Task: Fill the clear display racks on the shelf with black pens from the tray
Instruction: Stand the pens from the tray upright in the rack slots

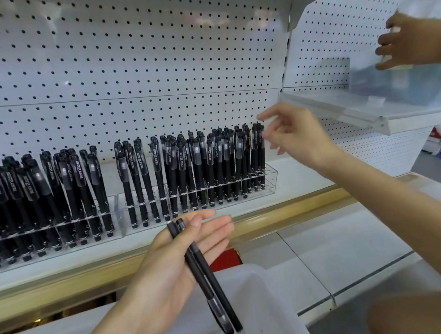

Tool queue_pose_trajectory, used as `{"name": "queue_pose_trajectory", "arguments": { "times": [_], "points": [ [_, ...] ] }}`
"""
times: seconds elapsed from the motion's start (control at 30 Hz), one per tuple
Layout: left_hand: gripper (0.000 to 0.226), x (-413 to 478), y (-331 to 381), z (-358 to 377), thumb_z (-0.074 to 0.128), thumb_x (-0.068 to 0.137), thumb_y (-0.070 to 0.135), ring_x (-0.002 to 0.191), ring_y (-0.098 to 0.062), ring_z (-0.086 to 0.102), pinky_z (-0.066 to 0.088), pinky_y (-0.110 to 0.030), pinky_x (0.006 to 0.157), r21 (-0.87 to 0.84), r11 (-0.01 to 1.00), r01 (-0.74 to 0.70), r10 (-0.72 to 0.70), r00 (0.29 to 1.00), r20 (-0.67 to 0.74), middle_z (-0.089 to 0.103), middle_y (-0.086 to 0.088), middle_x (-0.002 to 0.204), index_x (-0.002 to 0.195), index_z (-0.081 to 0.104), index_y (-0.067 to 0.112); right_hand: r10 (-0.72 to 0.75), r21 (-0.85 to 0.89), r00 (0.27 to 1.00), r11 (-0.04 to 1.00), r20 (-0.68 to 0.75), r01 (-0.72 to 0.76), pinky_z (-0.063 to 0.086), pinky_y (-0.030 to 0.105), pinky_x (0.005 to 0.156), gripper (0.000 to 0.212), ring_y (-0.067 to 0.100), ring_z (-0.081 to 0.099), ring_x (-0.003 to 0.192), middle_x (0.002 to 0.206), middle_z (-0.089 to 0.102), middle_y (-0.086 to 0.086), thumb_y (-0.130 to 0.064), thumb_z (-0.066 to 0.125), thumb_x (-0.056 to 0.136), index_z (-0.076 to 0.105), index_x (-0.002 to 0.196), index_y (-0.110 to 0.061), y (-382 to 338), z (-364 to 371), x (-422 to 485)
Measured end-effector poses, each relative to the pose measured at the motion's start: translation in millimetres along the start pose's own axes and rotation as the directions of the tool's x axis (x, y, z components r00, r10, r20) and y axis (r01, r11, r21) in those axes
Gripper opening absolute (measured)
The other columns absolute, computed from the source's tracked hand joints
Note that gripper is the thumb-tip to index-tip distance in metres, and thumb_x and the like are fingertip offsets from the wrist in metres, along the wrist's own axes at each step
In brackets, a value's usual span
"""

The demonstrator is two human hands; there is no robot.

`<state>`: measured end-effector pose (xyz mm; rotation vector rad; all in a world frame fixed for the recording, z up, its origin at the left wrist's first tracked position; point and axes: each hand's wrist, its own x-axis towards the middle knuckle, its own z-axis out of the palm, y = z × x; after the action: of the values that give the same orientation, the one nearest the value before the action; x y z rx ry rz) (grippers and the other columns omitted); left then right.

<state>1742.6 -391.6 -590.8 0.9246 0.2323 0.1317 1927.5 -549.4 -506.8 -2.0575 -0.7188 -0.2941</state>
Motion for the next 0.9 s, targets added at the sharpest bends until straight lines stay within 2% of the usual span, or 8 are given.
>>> {"name": "queue_pose_trajectory", "arguments": {
  "times": [0.03, 0.1, 0.2, 0.3, 0.4, 0.67, 0.8, 0.9],
  "points": [
    [0.027, 1.2, 0.8, 1.1, 0.044, 0.097, 0.010, 0.099, -0.028, 0.070, 0.055, -0.039, 0.088, -0.011, 1.000, -0.015, 0.015, 1.000, -0.007, 0.071, -0.020, 0.105, 0.114, 0.060, -0.003, 0.036, 0.065, 0.999, 0.997, 0.009, -0.036, 0.051, 0.028, 0.055, 0.018, 0.010, 0.058, 0.055, 0.074, 0.060, 0.003, -0.001, 0.061, 0.089, 0.063, 0.101, -0.015, -3.7, 2.7, -15.1],
    [0.026, 4.4, 3.0, 4.6, 0.043, 0.098, 0.010, 0.101, -0.027, 0.069, 0.052, -0.042, 0.095, -0.049, 0.997, -0.050, 0.049, 0.998, -0.026, 0.071, -0.019, 0.106, 0.115, 0.059, -0.003, 0.103, 0.153, 0.977, 0.979, 0.188, -0.132, 0.050, 0.029, 0.054, 0.008, 0.009, 0.058, 0.054, 0.071, 0.062, 0.004, -0.004, 0.062, 0.090, 0.064, 0.092, -0.011, -10.1, 13.2, -50.8],
    [0.026, 9.8, 4.6, 10.4, 0.041, 0.099, 0.011, 0.103, -0.023, 0.069, 0.045, -0.038, 0.099, -0.139, 0.983, -0.117, 0.110, 0.992, -0.059, 0.071, -0.016, 0.108, 0.115, 0.058, -0.002, 0.158, 0.181, 0.830, 0.938, 0.536, -0.295, 0.053, 0.026, 0.060, 0.011, 0.011, 0.065, 0.067, 0.078, 0.068, 0.004, -0.019, 0.062, 0.091, 0.066, 0.094, -0.009, -16.1, 29.5, -97.2],
    [0.025, 12.8, 3.0, 15.4, 0.040, 0.100, 0.012, 0.105, -0.021, 0.068, 0.044, -0.037, 0.100, -0.205, 0.967, -0.151, 0.138, 0.987, -0.077, 0.071, -0.014, 0.110, 0.113, 0.057, 0.000, 0.185, 0.203, 0.691, 0.875, 0.699, -0.439, 0.054, 0.025, 0.065, 0.017, 0.012, 0.066, 0.073, 0.083, 0.071, 0.001, -0.024, 0.061, 0.092, 0.066, 0.098, -0.009, -18.7, 43.2, -124.5],
    [0.024, 13.1, 1.5, 17.2, 0.040, 0.100, 0.013, 0.105, -0.021, 0.068, 0.044, -0.037, 0.099, -0.233, 0.961, -0.149, 0.135, 0.988, -0.077, 0.071, -0.014, 0.110, 0.113, 0.057, 0.001, 0.214, 0.245, 0.686, 0.827, 0.695, -0.506, 0.050, 0.025, 0.062, 0.007, 0.013, 0.066, 0.067, 0.081, 0.072, 0.008, -0.021, 0.065, 0.089, 0.065, 0.086, -0.015, -17.9, 50.7, -132.0],
    [0.027, 12.6, 4.7, 10.1, 0.046, 0.096, 0.015, 0.103, -0.023, 0.069, 0.056, -0.045, 0.087, -0.168, 0.982, -0.087, 0.078, 0.995, -0.057, 0.070, -0.017, 0.109, 0.112, 0.060, -0.002, 0.277, 0.313, 0.825, 0.828, 0.493, -0.466, 0.049, 0.020, 0.060, 0.011, 0.009, 0.063, 0.066, 0.071, 0.070, 0.004, -0.017, 0.068, 0.085, 0.072, 0.082, -0.008, -12.3, 37.4, -119.1],
    [0.026, 9.3, 4.8, 13.3, 0.045, 0.098, 0.012, 0.100, -0.027, 0.069, 0.051, -0.045, 0.091, -0.141, 0.989, -0.039, 0.034, 0.999, -0.034, 0.071, -0.019, 0.106, 0.110, 0.062, -0.002, 0.227, 0.281, 0.894, 0.894, 0.386, -0.349, 0.044, 0.014, 0.056, 0.008, 0.007, 0.057, 0.065, 0.068, 0.067, 0.002, -0.014, 0.072, 0.081, 0.075, 0.079, -0.006, -7.9, 30.0, -113.7],
    [0.026, 9.3, 3.8, 14.1, 0.046, 0.098, 0.012, 0.100, -0.028, 0.069, 0.057, -0.045, 0.086, -0.116, 0.993, -0.033, 0.030, 0.999, -0.028, 0.071, -0.021, 0.105, 0.110, 0.061, -0.005, 0.171, 0.186, 0.929, 0.953, 0.329, -0.241, 0.037, 0.013, 0.057, 0.003, 0.003, 0.049, 0.060, 0.064, 0.065, -0.006, -0.016, 0.076, 0.078, 0.077, 0.075, -0.014, -6.5, 24.4, -109.8]
  ]
}}
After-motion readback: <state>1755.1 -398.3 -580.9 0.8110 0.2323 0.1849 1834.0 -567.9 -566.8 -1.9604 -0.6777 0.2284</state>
